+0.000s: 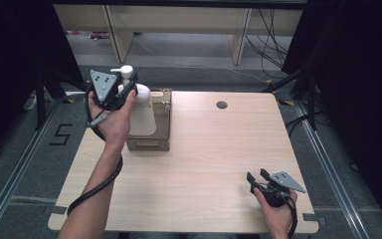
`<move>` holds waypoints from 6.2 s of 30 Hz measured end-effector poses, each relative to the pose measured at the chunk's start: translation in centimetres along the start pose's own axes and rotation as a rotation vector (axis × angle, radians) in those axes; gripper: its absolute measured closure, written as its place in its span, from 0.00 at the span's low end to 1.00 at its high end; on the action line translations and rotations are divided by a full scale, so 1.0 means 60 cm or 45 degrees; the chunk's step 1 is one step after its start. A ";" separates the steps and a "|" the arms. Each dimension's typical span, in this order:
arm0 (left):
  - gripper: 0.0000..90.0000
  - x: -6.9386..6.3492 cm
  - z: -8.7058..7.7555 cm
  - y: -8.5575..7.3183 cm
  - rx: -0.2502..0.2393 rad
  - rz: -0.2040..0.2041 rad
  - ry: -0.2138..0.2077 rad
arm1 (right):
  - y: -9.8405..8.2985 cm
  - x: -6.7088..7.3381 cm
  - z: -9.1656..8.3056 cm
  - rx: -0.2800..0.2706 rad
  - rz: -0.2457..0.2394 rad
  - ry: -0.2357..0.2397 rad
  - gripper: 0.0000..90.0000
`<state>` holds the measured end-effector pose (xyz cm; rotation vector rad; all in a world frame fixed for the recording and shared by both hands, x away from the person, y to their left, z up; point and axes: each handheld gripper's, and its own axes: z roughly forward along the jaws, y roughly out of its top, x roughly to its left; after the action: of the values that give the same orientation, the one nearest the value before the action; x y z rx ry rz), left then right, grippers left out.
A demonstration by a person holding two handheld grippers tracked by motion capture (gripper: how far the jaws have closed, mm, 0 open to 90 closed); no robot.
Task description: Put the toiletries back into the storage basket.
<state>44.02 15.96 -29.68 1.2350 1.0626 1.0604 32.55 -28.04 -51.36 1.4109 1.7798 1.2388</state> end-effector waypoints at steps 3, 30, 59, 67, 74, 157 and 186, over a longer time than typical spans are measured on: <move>0.66 0.003 0.004 -0.004 0.003 0.004 -0.001 | 0.000 0.000 0.000 0.000 0.000 0.001 0.48; 0.66 0.009 0.026 -0.043 0.050 0.035 0.022 | 0.000 -0.002 -0.001 0.010 -0.012 0.011 0.48; 0.66 0.006 0.018 -0.086 0.129 0.047 0.035 | 0.000 0.000 0.000 0.007 0.000 0.017 0.48; 0.66 0.008 0.012 -0.096 0.151 0.046 0.038 | 0.000 0.001 0.000 0.010 -0.001 0.009 0.48; 0.66 0.008 0.009 -0.109 0.172 0.043 0.045 | 0.000 0.001 0.001 0.008 -0.006 0.019 0.48; 0.43 0.107 -0.182 -0.234 0.247 0.111 -0.018 | 0.000 0.001 -0.001 0.024 0.008 -0.008 0.47; 0.42 0.113 -0.198 -0.366 0.402 0.101 -0.088 | 0.000 -0.001 0.000 0.022 -0.005 0.014 0.47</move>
<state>34.38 23.85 -52.37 1.5658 1.1657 0.9250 32.59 -28.10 -51.35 1.4123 1.8039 1.2338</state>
